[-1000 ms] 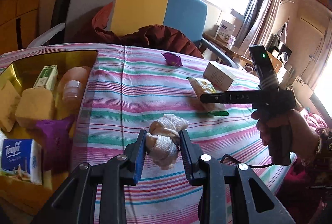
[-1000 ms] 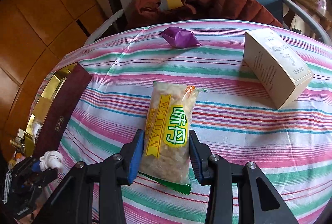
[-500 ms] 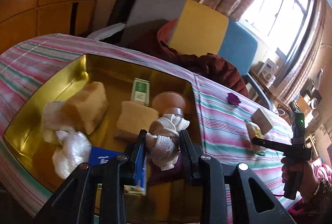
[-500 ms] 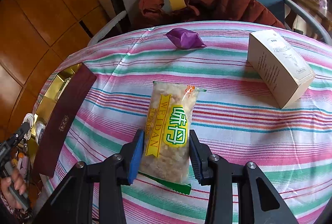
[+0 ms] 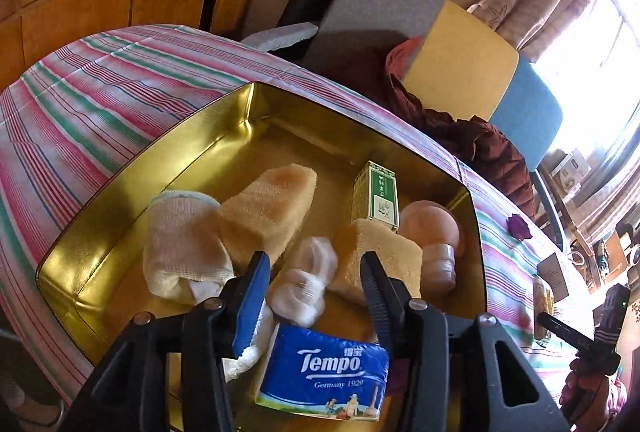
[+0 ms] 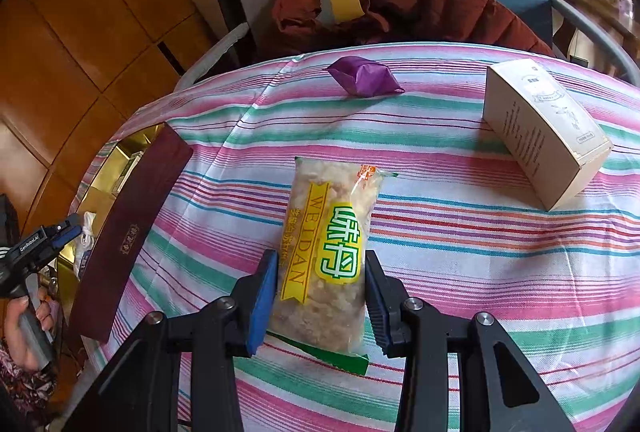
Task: Organize objects
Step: 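Drop the white cloth in the tray with the left tool while the right tool releases the bag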
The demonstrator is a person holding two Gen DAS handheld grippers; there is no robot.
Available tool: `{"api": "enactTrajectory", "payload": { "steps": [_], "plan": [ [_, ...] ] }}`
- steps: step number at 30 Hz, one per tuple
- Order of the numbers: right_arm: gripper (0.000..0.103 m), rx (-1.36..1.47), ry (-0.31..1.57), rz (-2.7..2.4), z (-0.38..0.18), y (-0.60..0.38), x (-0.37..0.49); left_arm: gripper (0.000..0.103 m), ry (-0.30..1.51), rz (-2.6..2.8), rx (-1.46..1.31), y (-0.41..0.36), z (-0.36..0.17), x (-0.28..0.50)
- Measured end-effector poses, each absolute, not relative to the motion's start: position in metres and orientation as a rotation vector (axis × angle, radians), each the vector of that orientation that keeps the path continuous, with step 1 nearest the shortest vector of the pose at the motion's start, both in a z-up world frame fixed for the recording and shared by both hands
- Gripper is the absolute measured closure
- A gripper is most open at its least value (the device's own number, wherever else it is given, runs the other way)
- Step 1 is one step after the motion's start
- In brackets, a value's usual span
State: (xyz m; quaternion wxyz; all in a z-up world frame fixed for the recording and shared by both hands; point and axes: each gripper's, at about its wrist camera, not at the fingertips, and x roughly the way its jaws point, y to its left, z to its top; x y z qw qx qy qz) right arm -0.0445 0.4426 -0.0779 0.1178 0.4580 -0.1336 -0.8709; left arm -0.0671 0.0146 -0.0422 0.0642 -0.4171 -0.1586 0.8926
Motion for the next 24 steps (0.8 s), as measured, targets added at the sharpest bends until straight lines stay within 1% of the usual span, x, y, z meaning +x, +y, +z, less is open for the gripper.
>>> {"api": "enactTrajectory", "payload": {
  "steps": [5,11,14,17,20,24],
  "plan": [
    [0.061,1.303,-0.377,-2.545,-0.073,0.439,-0.042,0.055,-0.472,2.721,-1.192,0.015,-0.041,-0.051],
    [0.061,1.268,-0.342,-2.505,-0.064,0.425,-0.044,0.055,-0.285,2.673,-1.117,0.041,-0.034,-0.032],
    [0.061,1.290,-0.310,-2.470,-0.060,0.408,-0.047,0.055,-0.224,2.629,-1.064,0.051,-0.032,-0.020],
    [0.061,1.271,-0.276,-2.434,-0.050,0.382,-0.051,0.055,-0.233,2.577,-1.018,0.056,-0.030,-0.007],
    [0.061,1.235,-0.229,-2.392,-0.035,0.347,-0.060,0.055,-0.232,2.546,-1.028,0.057,-0.032,-0.004],
    [0.061,1.199,-0.117,-2.336,-0.018,0.288,-0.077,0.055,-0.255,2.530,-1.028,0.048,-0.030,-0.002]
  ]
}}
